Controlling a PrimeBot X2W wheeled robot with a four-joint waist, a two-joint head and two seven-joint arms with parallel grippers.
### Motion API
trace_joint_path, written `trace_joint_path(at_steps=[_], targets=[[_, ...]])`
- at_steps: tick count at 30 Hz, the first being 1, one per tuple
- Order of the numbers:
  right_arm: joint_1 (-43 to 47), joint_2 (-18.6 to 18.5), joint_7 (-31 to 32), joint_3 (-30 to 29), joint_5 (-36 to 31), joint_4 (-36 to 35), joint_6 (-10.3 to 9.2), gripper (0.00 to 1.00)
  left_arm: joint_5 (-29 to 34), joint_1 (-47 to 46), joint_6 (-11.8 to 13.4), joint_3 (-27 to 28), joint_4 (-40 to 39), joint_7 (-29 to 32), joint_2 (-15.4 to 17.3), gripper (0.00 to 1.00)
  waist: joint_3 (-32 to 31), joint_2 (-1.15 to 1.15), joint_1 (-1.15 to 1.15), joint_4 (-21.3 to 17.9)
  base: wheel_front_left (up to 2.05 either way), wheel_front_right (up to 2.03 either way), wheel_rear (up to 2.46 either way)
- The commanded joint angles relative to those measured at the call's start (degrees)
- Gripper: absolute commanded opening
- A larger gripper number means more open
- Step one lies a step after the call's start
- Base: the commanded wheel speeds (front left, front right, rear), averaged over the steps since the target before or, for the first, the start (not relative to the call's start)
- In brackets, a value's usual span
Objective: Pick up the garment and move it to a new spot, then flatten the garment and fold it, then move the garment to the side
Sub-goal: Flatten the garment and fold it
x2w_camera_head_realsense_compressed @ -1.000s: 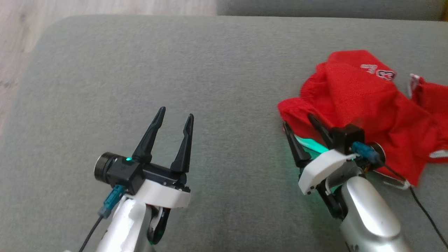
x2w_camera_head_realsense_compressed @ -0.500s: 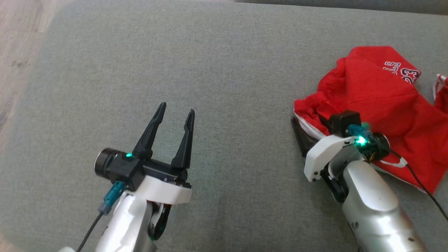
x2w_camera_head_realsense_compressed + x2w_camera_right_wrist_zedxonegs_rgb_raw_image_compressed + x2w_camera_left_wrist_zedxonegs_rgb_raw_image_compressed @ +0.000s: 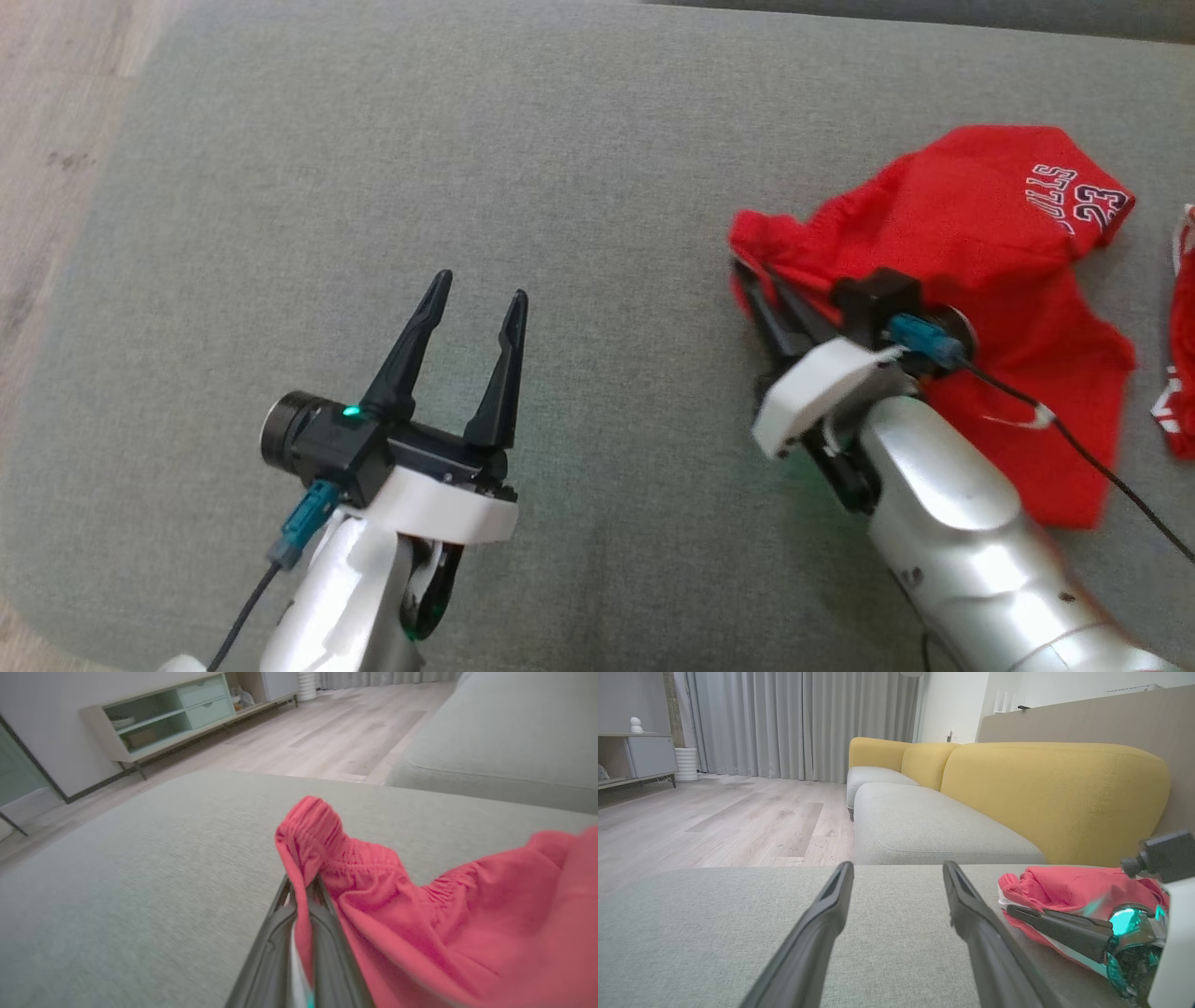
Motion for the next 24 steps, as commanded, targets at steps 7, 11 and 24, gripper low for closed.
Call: trace_joint_path(at_steps=[7,11,24], targets=[[-3.79,0.92,-1.61,12.34,5.97,-4.63,-0.04,0.00,-0.64,-2.70,0.04,1.01,-1.55,-0.24,0.13,1.00,0.00,0.00,0.00,1.77,0.00,0.00,0.00],[-4.45,0.92,-1.07,19.57,9.27,-6.18,-0.04,0.00,-0.81,-2.57,0.14,0.89,-1.42,-0.24,0.13,1.00,-0.25,0.00,0.00,2.86,0.00,0.00,0.00],[-5.08,0.92,1.13,30.22,15.67,-5.65,-0.04,1.00,-0.72,-1.29,0.69,1.23,-0.66,-0.24,0.13,1.00,-2.64,0.00,0.00,2.77,0.00,0.00,0.00]])
